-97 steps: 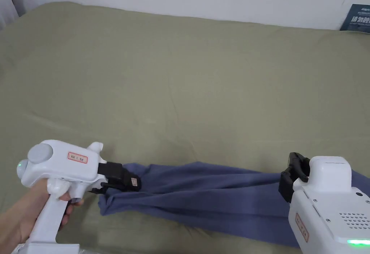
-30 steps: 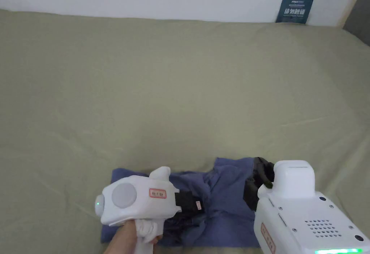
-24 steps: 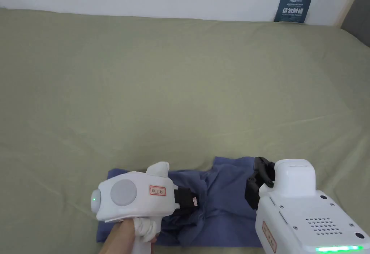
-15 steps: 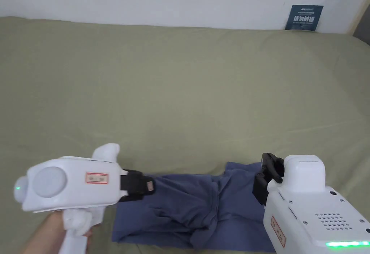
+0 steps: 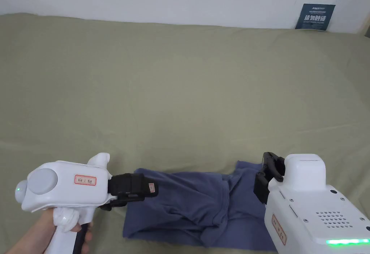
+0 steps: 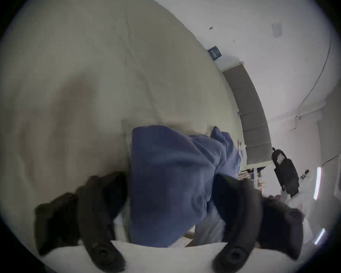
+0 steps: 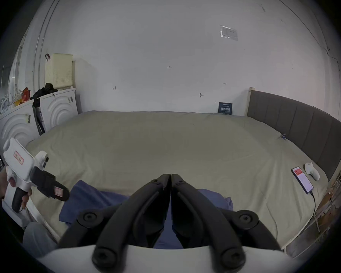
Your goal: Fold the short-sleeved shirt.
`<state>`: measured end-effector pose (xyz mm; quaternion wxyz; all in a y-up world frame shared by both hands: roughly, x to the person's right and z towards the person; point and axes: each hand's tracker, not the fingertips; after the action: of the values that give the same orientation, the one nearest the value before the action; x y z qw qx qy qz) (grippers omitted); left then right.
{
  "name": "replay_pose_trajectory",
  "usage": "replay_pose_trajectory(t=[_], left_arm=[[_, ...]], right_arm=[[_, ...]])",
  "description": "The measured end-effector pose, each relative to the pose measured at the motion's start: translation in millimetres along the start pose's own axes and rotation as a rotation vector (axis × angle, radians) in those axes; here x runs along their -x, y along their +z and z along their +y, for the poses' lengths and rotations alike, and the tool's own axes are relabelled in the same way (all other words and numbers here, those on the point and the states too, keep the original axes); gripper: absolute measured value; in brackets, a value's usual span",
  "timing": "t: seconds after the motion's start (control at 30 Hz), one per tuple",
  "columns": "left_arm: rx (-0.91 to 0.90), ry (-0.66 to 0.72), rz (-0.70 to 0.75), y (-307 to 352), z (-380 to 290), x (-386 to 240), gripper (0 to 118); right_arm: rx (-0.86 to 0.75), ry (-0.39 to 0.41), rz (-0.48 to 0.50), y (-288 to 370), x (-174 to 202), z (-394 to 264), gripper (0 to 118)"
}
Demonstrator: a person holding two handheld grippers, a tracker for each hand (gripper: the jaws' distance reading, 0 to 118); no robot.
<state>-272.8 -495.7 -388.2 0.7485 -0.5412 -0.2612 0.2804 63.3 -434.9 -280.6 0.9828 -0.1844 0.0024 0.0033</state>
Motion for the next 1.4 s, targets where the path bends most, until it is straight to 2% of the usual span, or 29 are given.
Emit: replay_pose_trajectory(t=[0.03, 0.1, 0.23, 0.47, 0.67, 0.8, 1.0, 1.13, 1.27, 1.3, 1.33, 1.4], left_arm=[[0.01, 0.029, -0.009, -8.7, 3.4, 9.1, 77], [0.003, 0.051, -0.049, -17.2, 6.5, 10.8, 17], [0.005, 0.076, -0.022, -29.6, 5.4, 11.7, 16], [-0.099, 0.057, 0.04, 36.8, -0.1, 4.6, 15], [-0.199, 0.097, 0.295, 123.0, -6.3, 4.8, 15], [-0.218, 0.077, 0.411, 143.8, -1.0, -12.0, 15], [-0.188, -0.071, 0.419, 95.4, 0.8, -83.6, 15], [-0.118, -0.166, 0.369, 47.6, -3.7, -135.4, 15], [-0.06, -0.256, 0.452, -21.5, -14.3, -173.0, 15], [-0.054, -0.26, 0.465, -37.6, -14.9, -176.6, 20], [-0.057, -0.248, 0.472, -57.8, -16.1, -180.8, 41], [-0.044, -0.234, 0.471, -91.6, -15.1, -179.5, 118]], right_arm=[[0.002, -0.003, 0.0, -0.5, -0.8, 0.2, 7], [0.005, -0.001, -0.003, -1.0, -2.1, 0.1, 7], [0.002, -0.002, -0.017, 3.1, -10.6, 3.8, 7], [-0.032, 0.005, -0.038, 10.7, -20.2, 16.0, 7], [-0.047, -0.005, -0.021, 9.8, -16.5, 17.5, 7], [-0.05, -0.003, 0.005, 7.9, -6.7, 17.7, 7], [-0.059, 0.014, 0.027, 14.6, -1.6, 19.1, 7], [-0.062, 0.014, 0.021, 19.5, -9.7, 19.7, 7], [-0.06, 0.01, 0.002, 21.1, -21.9, 17.5, 7], [-0.059, 0.006, -0.003, 22.0, -24.8, 17.0, 7], [-0.057, 0.002, -0.009, 23.5, -28.2, 15.8, 7], [-0.053, -0.001, -0.024, 24.6, -34.4, 13.4, 7]])
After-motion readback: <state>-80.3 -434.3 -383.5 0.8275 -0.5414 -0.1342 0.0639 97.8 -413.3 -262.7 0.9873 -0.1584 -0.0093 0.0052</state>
